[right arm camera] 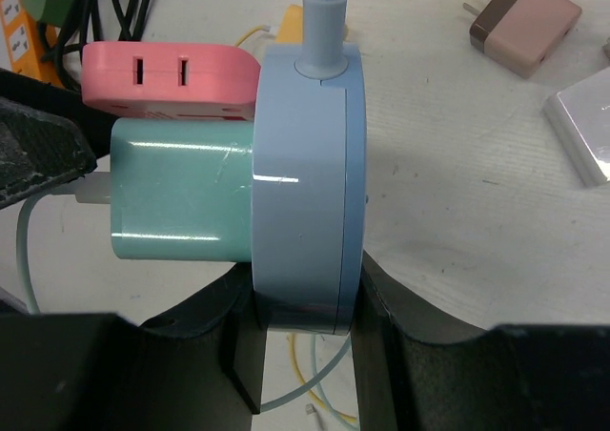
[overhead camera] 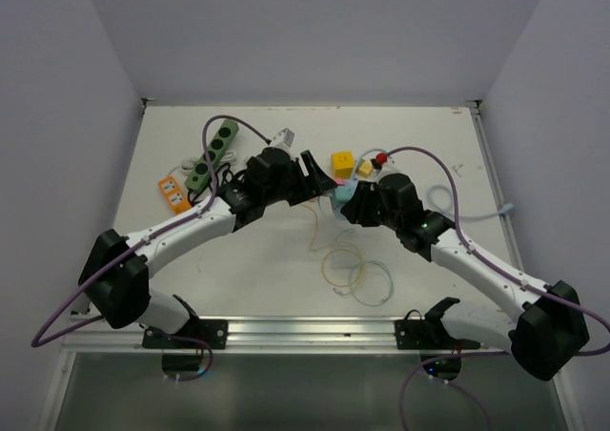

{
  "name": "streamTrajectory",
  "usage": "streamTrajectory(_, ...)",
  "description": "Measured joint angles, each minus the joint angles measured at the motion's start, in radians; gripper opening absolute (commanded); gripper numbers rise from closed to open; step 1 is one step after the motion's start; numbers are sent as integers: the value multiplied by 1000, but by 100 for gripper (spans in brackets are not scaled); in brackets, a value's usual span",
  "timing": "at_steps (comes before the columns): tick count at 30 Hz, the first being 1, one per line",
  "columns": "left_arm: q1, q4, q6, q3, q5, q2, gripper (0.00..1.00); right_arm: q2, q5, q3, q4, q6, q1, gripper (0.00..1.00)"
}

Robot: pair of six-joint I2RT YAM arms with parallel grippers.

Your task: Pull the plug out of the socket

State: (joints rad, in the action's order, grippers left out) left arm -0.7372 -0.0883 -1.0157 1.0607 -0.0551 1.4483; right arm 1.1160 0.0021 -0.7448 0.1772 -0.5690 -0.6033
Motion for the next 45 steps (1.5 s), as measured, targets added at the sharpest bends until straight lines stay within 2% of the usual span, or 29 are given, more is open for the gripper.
streamTrajectory(8, -18, -4, -29, 0, 31, 14, 66, 10, 55, 0, 0, -15, -26, 0)
streamTrajectory(13, -35, 17, -66, -16, 31, 8, 76, 10, 52, 0, -24, -39, -48, 0)
streamTrajectory(17, -40, 19, -82, -29, 34, -7, 78, 10, 51, 0, -35, -53, -53, 0)
streamTrajectory(21, -40, 21, -93, -29, 34, -13, 75, 11, 51, 0, -37, -60, -52, 0)
streamTrajectory(24, -40, 20, -100, -29, 34, -13, 68, 11, 49, 0, -37, -61, -53, 0)
streamTrajectory(32, -42, 62, -123, -29, 46, -9, 62, 11, 47, 0, -50, -69, -65, 0)
streamTrajectory(38, -52, 77, -128, -29, 53, 12, 53, 11, 50, 0, -74, -79, -76, 0)
streamTrajectory(40, -56, 76, -129, -29, 55, 16, 45, 11, 51, 1, -77, -79, -79, 0)
streamTrajectory(41, -57, 77, -130, -29, 56, 17, 37, 11, 51, 2, -78, -79, -80, 0)
streamTrajectory(44, -57, 80, -142, -29, 58, 17, 24, 11, 59, 8, -89, -86, -82, 0)
streamTrajectory(45, -57, 80, -144, -29, 60, 17, 16, 11, 60, 13, -96, -87, -82, 0)
